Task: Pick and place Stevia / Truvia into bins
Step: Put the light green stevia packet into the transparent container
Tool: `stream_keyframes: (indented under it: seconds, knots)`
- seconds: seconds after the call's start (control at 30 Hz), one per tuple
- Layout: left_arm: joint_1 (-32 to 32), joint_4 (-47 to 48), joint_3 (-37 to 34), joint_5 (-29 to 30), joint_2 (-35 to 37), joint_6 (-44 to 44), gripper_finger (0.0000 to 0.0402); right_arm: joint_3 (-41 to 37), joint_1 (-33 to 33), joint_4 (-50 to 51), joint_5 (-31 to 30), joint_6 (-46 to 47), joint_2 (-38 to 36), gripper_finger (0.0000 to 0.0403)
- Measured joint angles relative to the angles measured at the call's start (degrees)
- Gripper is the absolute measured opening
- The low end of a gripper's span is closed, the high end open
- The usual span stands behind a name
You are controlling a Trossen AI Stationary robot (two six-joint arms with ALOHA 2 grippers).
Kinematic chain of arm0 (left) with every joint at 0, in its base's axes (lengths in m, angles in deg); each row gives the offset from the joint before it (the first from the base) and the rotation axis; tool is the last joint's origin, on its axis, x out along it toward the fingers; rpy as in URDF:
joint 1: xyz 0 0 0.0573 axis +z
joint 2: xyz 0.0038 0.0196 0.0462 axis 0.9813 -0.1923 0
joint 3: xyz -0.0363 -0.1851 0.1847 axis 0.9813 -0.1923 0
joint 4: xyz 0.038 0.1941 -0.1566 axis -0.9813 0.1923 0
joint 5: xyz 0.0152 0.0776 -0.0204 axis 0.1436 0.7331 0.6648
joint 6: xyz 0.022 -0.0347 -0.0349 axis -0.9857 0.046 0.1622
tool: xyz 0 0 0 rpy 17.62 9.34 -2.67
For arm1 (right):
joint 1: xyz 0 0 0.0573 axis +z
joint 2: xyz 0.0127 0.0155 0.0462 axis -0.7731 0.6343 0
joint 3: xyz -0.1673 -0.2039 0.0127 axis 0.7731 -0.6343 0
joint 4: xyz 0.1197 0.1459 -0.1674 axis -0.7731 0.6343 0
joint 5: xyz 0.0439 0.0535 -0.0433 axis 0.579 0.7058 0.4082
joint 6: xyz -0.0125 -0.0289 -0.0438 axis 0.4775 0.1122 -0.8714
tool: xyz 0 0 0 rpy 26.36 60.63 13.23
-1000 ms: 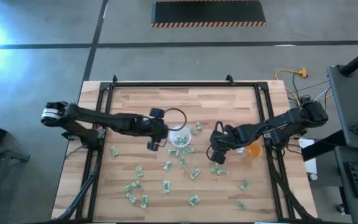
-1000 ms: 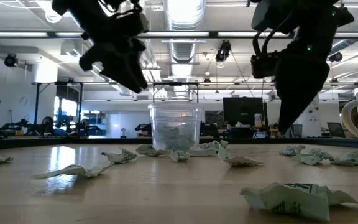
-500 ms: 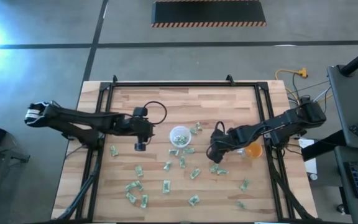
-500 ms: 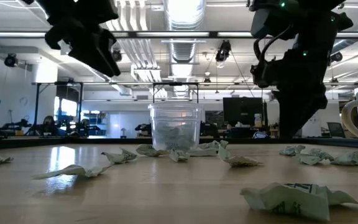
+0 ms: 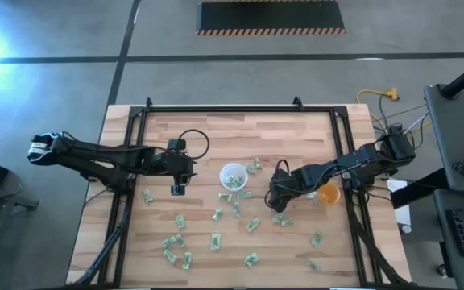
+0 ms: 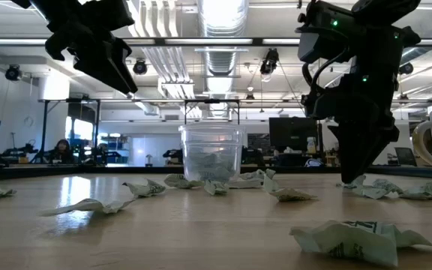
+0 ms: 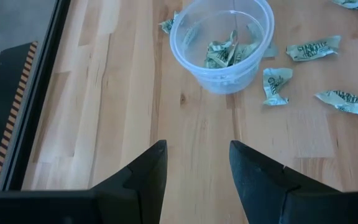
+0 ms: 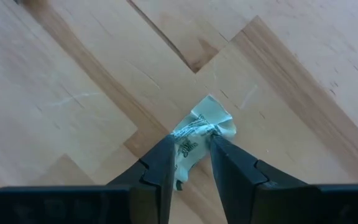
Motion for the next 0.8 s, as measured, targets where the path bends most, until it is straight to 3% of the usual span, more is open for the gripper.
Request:
stream_keyframes:
  seconds: [0.3,0.43,0.63,0.8]
  knots:
    - [0.0,0.0,0.0,0.0,-0.2,0.0,0.0158,0.0,-0.1,-0.5,1.1,-7.2,0.2,0.0021]
    - [0.0,0.0,0.0,0.0,-0.2,0.0,0.0158,0.9,-0.1,-0.5,0.6,-11.2,0.2,0.001]
    - [0.0,0.5,0.0,0.0,-0.2,0.0,0.0158,4.9,0.0,-0.6,-5.9,-18.4,-0.5,0.0009]
    - [0.0,7.3,0.0,0.0,-0.2,5.3,0.0158,9.2,0.1,-0.7,-12.3,-25.2,-0.7,0.0009]
